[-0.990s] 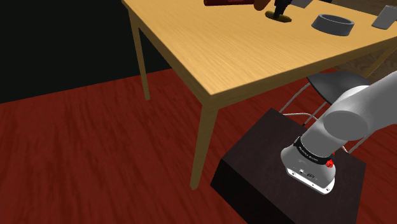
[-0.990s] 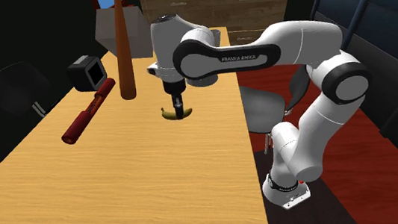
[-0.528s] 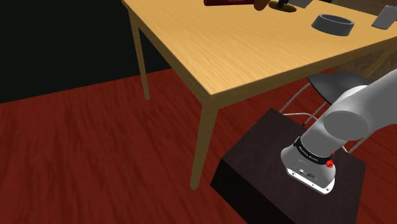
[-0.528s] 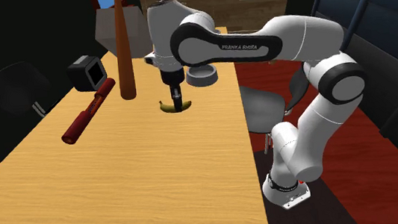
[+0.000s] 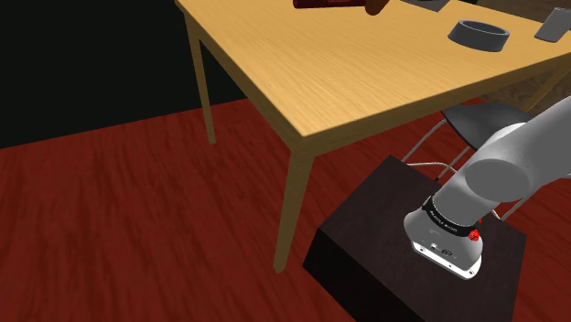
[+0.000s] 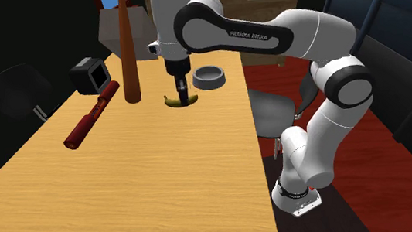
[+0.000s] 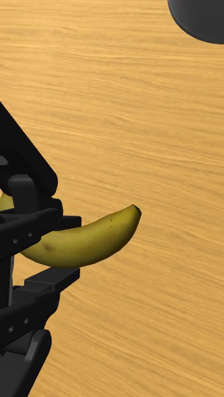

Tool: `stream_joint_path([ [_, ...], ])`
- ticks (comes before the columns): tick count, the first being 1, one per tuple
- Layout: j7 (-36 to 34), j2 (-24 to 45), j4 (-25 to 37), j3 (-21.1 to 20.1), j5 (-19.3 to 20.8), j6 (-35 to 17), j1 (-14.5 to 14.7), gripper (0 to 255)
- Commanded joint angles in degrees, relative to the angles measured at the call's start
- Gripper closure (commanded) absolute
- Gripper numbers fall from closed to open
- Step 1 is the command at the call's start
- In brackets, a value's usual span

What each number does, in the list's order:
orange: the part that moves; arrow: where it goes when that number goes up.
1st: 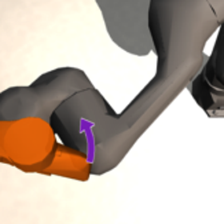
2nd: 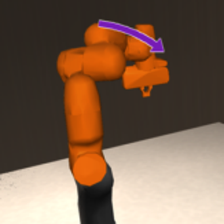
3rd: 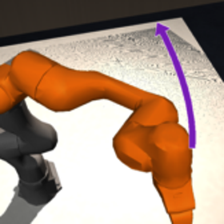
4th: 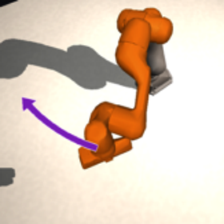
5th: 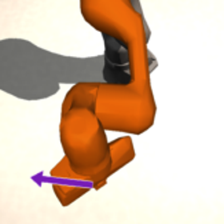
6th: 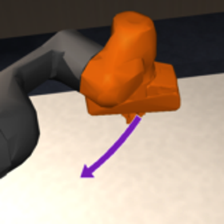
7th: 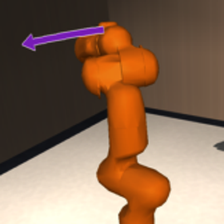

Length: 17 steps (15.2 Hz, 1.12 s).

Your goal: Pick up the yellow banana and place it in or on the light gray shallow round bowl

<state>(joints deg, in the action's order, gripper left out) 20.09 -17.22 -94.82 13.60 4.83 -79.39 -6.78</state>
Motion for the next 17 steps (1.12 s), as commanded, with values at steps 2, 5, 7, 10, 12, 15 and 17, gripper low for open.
stream_joint_path([
  [2, 3.61, -0.16, 0.59, 2.35, 0.66, 0.52, -1.17, 255],
  [5, 7.99, -0.25, 1.08, 5.29, 1.45, 0.78, -2.53, 255],
  [7, 11.00, 0.03, 1.75, 7.33, 1.88, 0.95, -3.43, 255],
  [10, 15.67, 0.98, 3.27, 10.58, 2.30, 1.19, -4.72, 255],
  [12, 18.91, 2.00, 4.65, 12.85, 2.36, 1.34, -5.60, 255],
  [15, 24.01, 4.18, 7.27, 16.47, 2.00, 1.60, -6.97, 255],
  [17, 27.60, 6.11, 9.43, 19.05, 1.37, 1.82, -7.94, 255],
])
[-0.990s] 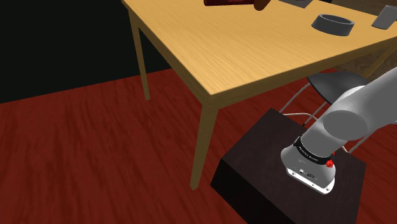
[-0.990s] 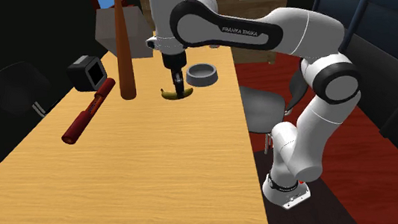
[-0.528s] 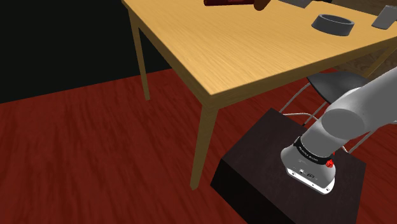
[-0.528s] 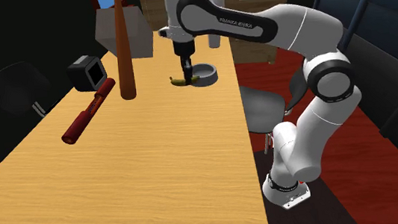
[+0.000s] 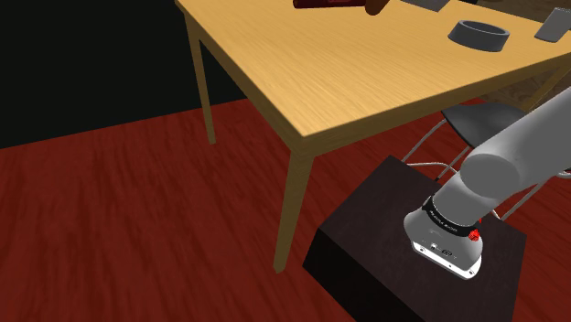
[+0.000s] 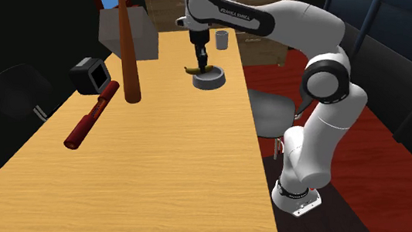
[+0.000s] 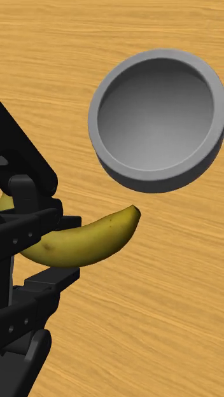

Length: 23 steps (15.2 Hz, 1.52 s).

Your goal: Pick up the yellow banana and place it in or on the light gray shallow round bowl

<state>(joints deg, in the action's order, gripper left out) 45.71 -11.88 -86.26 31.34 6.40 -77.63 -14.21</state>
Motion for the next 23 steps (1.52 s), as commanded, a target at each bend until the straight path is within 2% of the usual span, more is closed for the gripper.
stream_joint_path([
  [1, 3.85, 1.90, 2.08, 2.64, -0.66, 0.19, -1.07, 255],
  [6, 14.04, 9.59, 9.72, 9.82, -5.10, 1.34, -4.75, 255],
  [10, 22.12, 17.52, 17.29, 14.57, -11.12, 3.28, -9.93, 255],
  [16, 19.93, 12.89, 7.86, 13.18, -7.53, -2.91, -7.82, 255],
  [23, 18.10, 9.19, -1.09, 12.07, -4.91, -9.21, -6.80, 255],
])
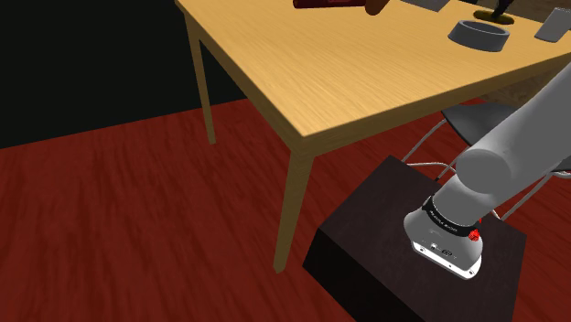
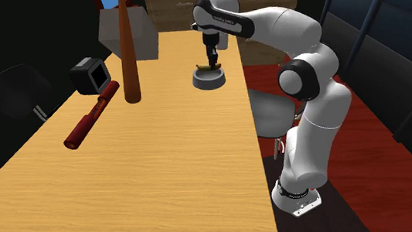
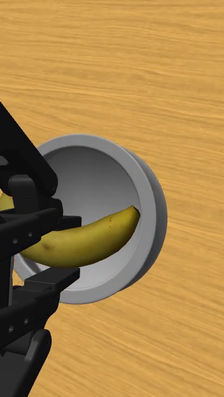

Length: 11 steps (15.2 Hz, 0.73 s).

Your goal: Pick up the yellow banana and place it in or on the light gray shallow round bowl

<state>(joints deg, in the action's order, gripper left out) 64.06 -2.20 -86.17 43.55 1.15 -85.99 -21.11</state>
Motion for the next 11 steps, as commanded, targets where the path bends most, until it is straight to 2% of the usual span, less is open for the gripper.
stream_joint_path([
  [1, -0.45, -0.90, -2.32, -0.27, 0.62, -1.70, 0.18, 255],
  [3, -0.79, -1.56, -4.30, -0.46, 1.07, -3.19, 0.27, 255],
  [10, -0.79, -1.56, -4.30, -0.46, 1.07, -3.19, 0.27, 255],
  [11, -0.79, -1.56, -4.30, -0.46, 1.07, -3.19, 0.27, 0],
])
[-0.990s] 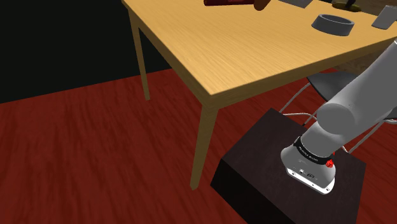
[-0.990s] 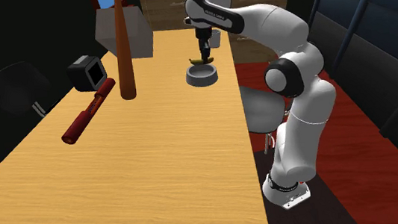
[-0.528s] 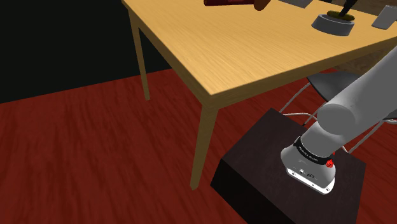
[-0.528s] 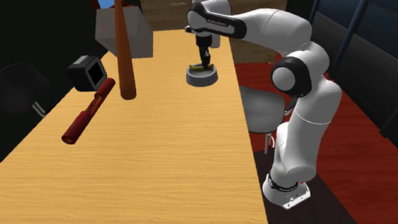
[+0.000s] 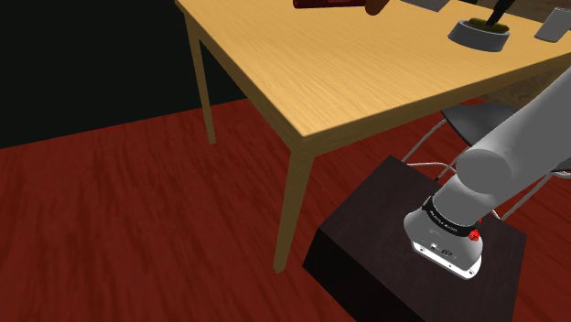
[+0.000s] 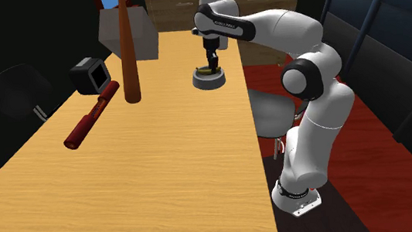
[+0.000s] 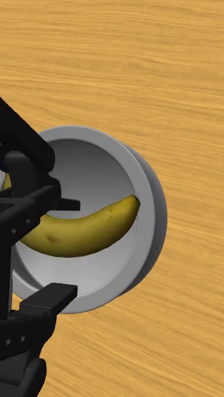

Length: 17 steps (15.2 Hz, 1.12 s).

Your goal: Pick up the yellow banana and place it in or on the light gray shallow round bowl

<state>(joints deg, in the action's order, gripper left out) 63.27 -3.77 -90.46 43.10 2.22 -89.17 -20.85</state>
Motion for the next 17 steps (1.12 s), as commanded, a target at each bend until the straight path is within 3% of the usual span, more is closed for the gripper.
stream_joint_path([
  [1, 0.00, 0.01, 0.00, 0.00, 0.00, 0.00, 0.00, 0],
  [5, 0.00, 0.01, 0.00, 0.00, -0.01, 0.00, 0.00, 0],
  [9, 2.13, 4.22, 11.32, 1.36, -2.96, 8.27, -0.93, 0],
  [17, 2.13, 4.22, 11.32, 1.32, -2.96, 8.27, -0.96, 0],
])
